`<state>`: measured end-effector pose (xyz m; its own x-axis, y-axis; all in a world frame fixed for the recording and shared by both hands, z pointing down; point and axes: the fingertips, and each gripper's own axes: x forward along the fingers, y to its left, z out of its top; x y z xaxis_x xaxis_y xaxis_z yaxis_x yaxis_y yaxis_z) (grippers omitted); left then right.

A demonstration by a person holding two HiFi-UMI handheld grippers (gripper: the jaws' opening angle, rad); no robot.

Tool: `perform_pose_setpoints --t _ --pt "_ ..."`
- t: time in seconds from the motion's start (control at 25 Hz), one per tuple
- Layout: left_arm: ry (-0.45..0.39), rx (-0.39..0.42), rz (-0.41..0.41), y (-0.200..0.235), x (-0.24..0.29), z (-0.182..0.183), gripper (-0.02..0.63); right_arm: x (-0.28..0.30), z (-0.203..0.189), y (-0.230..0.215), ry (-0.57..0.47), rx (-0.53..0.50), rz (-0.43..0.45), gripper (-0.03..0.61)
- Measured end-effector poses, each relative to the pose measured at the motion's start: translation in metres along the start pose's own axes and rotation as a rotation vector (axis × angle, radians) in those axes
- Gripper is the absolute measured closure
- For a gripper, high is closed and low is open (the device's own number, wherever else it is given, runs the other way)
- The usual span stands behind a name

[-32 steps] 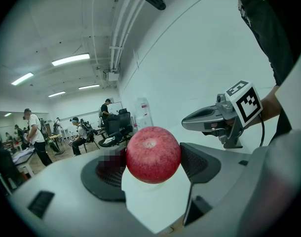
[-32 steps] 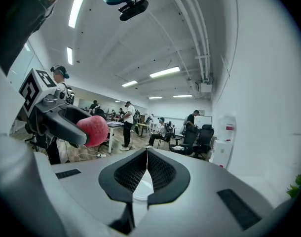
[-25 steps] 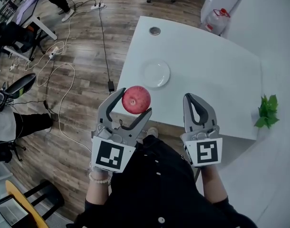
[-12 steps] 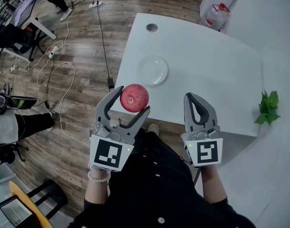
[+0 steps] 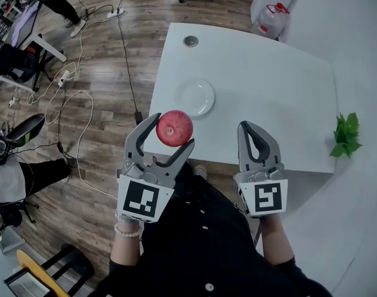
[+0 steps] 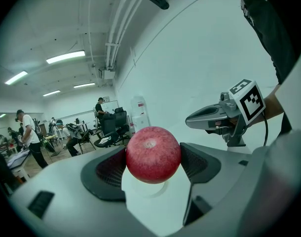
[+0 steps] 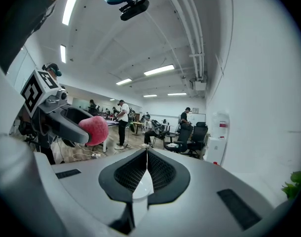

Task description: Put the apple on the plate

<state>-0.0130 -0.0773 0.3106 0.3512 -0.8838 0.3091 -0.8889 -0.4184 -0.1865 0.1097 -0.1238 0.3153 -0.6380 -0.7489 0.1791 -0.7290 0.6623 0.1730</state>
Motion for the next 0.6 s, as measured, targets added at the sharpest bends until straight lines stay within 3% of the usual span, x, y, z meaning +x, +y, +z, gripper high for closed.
perform_pose_setpoints --t 0.6 --pt "0.003 0.018 -0.096 0.036 0.034 -0.012 0.258 0.036 0.004 0.000 0.048 0.005 -0.074 0.537"
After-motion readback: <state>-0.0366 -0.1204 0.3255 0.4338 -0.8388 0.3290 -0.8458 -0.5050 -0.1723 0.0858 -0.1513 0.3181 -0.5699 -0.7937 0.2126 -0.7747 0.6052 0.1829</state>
